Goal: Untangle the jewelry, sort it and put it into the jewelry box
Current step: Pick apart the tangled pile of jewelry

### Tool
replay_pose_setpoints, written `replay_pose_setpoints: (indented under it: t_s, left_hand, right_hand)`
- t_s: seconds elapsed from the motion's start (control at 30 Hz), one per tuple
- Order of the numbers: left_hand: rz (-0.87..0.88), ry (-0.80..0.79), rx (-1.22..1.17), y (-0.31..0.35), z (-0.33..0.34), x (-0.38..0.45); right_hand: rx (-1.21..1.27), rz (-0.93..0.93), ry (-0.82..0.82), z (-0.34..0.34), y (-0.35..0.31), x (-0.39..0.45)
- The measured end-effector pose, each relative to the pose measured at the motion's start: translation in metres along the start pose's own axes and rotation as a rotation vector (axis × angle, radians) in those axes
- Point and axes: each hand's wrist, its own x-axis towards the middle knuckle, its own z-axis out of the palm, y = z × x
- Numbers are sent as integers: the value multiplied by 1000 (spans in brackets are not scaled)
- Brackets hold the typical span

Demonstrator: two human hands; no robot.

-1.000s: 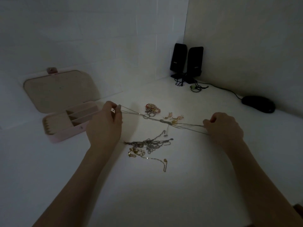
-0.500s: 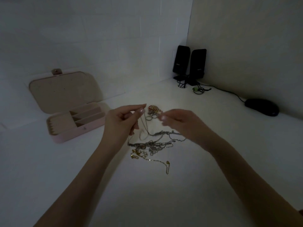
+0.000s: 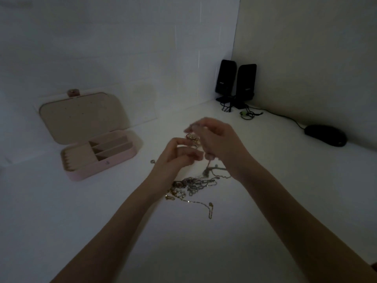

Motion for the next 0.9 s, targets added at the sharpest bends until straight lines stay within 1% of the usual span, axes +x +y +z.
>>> replay_pose_setpoints:
  t_s: [0.03, 0.1, 0.13, 0.17, 0.2, 0.27, 0.37, 0.43, 0.53, 0.6, 0.63, 0.7, 0.77, 0.8, 0.9]
  left_hand:
    - [-6, -63, 13, -1, 4, -1]
    - [29, -160, 107, -2, 13, -4]
    - [48, -177, 154, -3, 16, -5]
    - [60, -166, 169, -4, 18, -5]
    - [54, -127, 156, -6, 18, -4]
    - [0, -30, 112, -7, 13, -2]
    - [-87, 40, 78, -9, 7, -1]
    - [-117, 44, 67, -8, 7, -1]
    - [-118, 40, 28, -3, 6, -1]
    - [-131, 45, -40, 0, 5, -1]
    - [-134, 61, -54, 1, 5, -1]
    - [-120, 123, -57, 0, 4, 0]
    - [-89, 179, -49, 0, 1, 2]
    - [-83, 181, -49, 0, -2, 2]
    - [-79, 119, -45, 1, -6, 4]
  right_hand:
    - [59, -28, -15, 0, -7, 1]
    - [152, -58, -101, 4, -20, 2]
    - [161, -78, -136, 7, -25, 2]
    - [135, -117, -136, 10, -29, 2]
    - [87, -165, -104, 11, -31, 3]
    - [3, -235, 20, 8, -32, 6]
    - [0, -257, 176, -8, -27, 7]
    - [54, -240, 273, -19, -24, 7]
    - [174, -157, 479, -37, -18, 9]
    - [153, -104, 566, -48, -9, 8]
    - [150, -84, 583, -52, -5, 7]
    - [255, -40, 551, -54, 4, 4]
    - [412, -12, 473, -54, 9, 0]
    - [425, -7, 444, -54, 12, -2]
    - [315, -7, 356, -51, 17, -5]
